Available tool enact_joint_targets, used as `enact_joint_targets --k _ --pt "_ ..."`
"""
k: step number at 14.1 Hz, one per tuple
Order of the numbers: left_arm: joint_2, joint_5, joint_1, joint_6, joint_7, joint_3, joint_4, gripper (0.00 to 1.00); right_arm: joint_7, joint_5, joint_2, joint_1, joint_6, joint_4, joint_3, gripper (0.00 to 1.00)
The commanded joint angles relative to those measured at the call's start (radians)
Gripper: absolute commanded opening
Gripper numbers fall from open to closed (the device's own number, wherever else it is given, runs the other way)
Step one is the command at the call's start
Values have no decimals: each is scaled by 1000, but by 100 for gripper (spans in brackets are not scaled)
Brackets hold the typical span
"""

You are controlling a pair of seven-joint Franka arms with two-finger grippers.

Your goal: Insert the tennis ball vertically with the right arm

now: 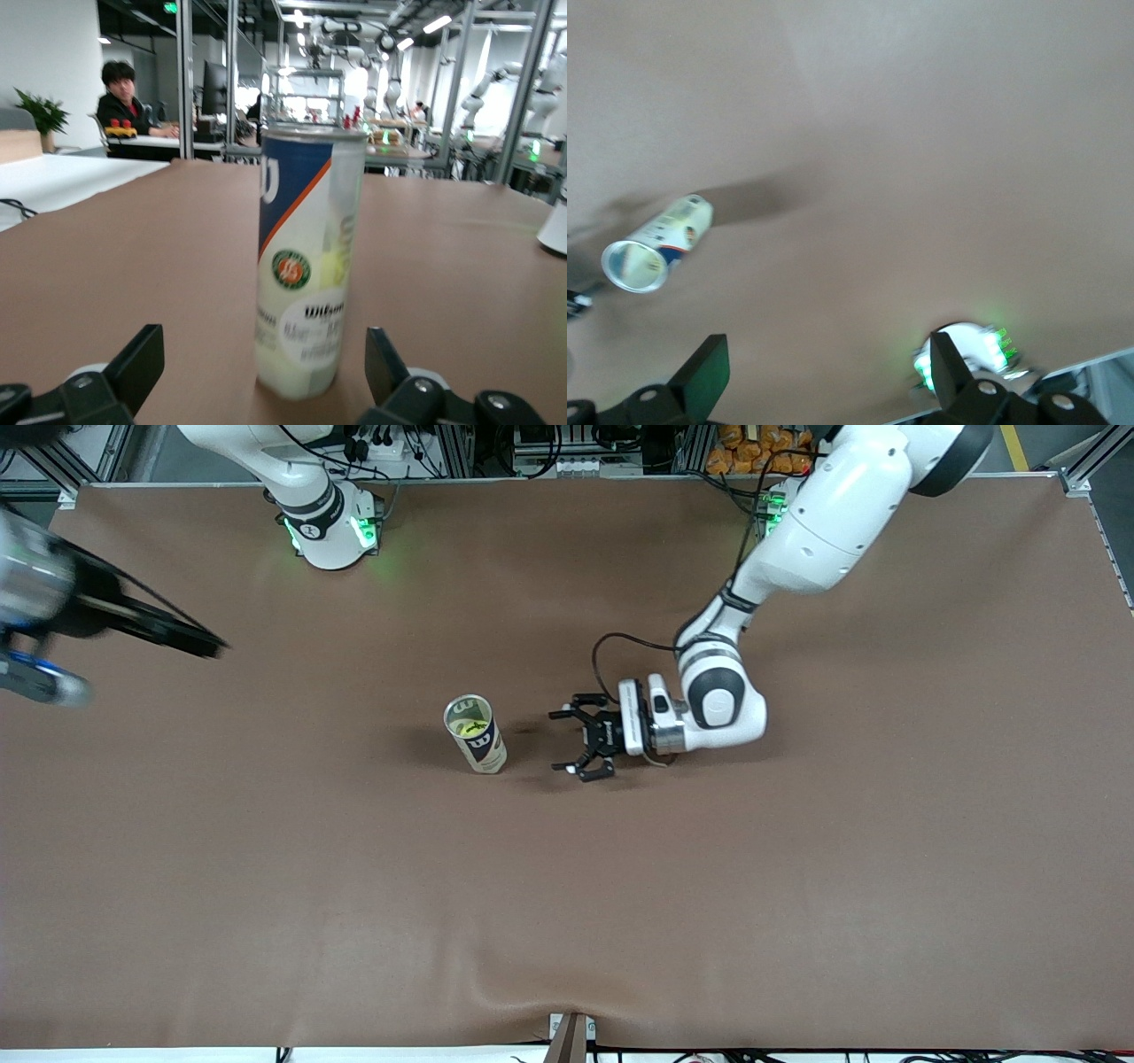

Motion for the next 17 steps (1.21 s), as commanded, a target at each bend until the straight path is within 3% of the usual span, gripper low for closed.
enact_joint_targets --k 1,5,8,12,17 --pt "-75 153 65 -7 -124 -13 -39 100 -230 -34 -91 -108 28 -90 19 100" --pt "-140 474 181 -76 -358 -13 -36 100 -418 -83 -125 -187 63 -147 19 100" --pt "-146 631 270 -162 -466 -13 -13 100 -551 -93 -259 -236 214 -367 19 100" --pt "-149 834 335 -240 -627 -11 51 100 -553 -90 -361 -233 310 -527 26 100" --pt "-146 1030 375 -339 -855 -4 170 100 -536 -83 -447 -187 281 -535 74 100"
